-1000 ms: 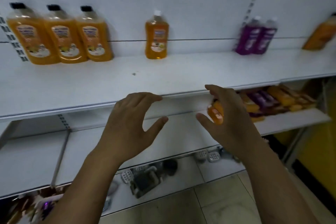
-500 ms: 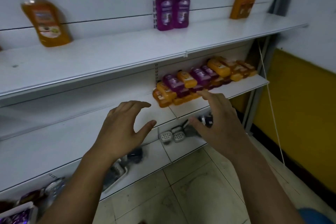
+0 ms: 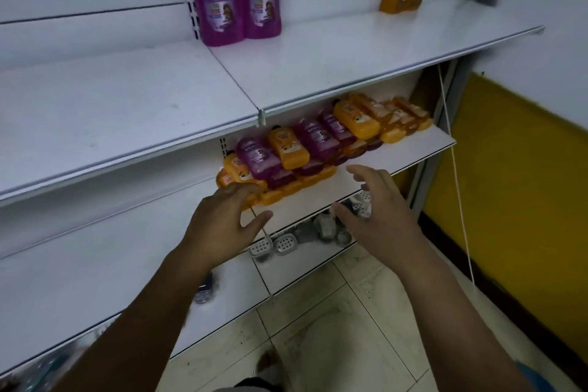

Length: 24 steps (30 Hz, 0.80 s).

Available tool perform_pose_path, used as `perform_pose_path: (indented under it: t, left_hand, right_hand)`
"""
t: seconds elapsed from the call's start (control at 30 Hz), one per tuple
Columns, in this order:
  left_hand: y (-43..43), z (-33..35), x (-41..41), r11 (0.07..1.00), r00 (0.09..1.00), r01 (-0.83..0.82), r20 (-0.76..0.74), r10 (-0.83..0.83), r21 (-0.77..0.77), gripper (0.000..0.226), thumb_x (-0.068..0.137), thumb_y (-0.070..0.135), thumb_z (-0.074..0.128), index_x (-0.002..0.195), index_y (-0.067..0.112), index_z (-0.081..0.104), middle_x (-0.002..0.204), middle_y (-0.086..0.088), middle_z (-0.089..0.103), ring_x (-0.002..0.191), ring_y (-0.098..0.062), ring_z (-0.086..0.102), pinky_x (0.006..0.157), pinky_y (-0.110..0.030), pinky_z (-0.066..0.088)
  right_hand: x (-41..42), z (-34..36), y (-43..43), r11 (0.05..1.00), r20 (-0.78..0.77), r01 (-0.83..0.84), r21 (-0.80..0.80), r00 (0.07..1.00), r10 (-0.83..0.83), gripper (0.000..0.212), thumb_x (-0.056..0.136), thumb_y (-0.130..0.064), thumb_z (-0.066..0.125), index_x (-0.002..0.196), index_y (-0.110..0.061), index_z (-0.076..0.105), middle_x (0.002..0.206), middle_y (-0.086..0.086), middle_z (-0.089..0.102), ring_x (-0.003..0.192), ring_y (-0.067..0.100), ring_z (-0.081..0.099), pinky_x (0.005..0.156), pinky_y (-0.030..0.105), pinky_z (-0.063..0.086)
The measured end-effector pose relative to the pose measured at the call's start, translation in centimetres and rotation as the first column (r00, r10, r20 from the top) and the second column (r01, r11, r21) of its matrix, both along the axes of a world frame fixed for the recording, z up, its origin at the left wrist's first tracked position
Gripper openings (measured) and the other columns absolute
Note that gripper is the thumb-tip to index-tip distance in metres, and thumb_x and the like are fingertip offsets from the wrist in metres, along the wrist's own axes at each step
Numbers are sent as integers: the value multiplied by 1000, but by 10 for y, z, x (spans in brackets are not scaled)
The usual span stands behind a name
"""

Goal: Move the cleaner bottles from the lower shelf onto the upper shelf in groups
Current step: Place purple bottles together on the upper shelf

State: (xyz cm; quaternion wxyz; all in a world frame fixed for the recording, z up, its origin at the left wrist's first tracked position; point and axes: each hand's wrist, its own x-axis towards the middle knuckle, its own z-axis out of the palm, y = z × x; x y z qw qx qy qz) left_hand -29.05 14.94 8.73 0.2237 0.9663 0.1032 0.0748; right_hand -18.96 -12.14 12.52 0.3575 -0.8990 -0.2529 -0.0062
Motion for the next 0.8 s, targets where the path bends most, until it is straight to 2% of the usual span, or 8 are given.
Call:
perform_pose_path:
  t: [0.17, 0.33, 0.47, 0.53, 0.6, 0.67, 0.73, 0.8]
  left_hand:
    - [19, -30, 56, 997, 982, -79, -173, 82, 27, 60, 92, 67, 60, 141, 32, 54, 135, 0, 64, 114, -26, 66, 88, -38, 55]
    - [29, -74, 97, 967, 960, -223, -201, 196, -123, 73, 80, 84, 48, 140, 42, 49, 131, 1, 66, 113, -26, 68, 89, -47, 60]
    - [23, -95, 134, 894, 931, -358, -178, 319, -270, 71, 86, 72, 60, 145, 35, 48, 131, 4, 67, 117, -22, 66, 90, -34, 54]
    - [20, -102, 155, 840, 908, -419, -133, 398, -345, 67, 93, 59, 67, 147, 26, 47, 130, 7, 66, 117, -17, 65, 87, -30, 48]
    - [21, -109, 174, 772, 863, -496, -125, 490, -397, 72, 93, 62, 67, 149, 24, 42, 130, 5, 66, 114, -19, 65, 90, -33, 50]
    - [22, -116, 188, 707, 807, -574, -140, 573, -413, 75, 91, 69, 64, 148, 24, 42, 133, -2, 68, 118, -27, 66, 97, -42, 53]
    - [26, -121, 199, 665, 763, -632, -166, 625, -399, 82, 87, 78, 59, 145, 23, 42, 132, -5, 69, 118, -31, 67, 100, -49, 54]
    - [31, -126, 209, 647, 742, -662, -202, 640, -379, 86, 83, 83, 56, 141, 21, 46, 126, -6, 70, 113, -30, 69, 96, -49, 57]
  right_hand:
    - [67, -33, 15, 995, -123, 29, 95, 992, -17, 56, 91, -46, 76, 140, -35, 50, 127, -10, 53, 111, 9, 57, 88, 29, 50]
    - [139, -72, 28, 986, -250, 38, 161, 968, 3, 52, 90, -42, 78, 135, -32, 54, 122, -7, 60, 104, 10, 61, 81, 24, 51]
    - [201, -109, 43, 945, -409, 147, 294, 913, -15, 43, 86, -30, 85, 123, -20, 65, 111, -1, 70, 94, 8, 67, 74, 16, 54]
    - [230, -132, 52, 891, -555, 269, 366, 832, -23, 40, 79, -37, 89, 110, -21, 69, 106, 9, 74, 93, 21, 71, 80, 33, 58]
    - [253, -150, 63, 854, -653, 356, 380, 757, -25, 36, 74, -46, 88, 97, -31, 66, 109, 17, 74, 99, 42, 71, 83, 49, 58]
    - [270, -162, 73, 827, -713, 402, 393, 701, -2, 34, 82, -40, 86, 108, -33, 64, 119, 16, 71, 104, 45, 70, 77, 44, 57]
    - [281, -169, 85, 786, -795, 468, 404, 605, 48, 67, 81, -44, 86, 138, -31, 55, 131, 6, 69, 107, 32, 73, 78, 40, 59]
    - [286, -172, 96, 742, -854, 552, 381, 517, 54, 86, 75, -50, 89, 148, -30, 47, 132, 2, 69, 100, 26, 75, 82, 44, 62]
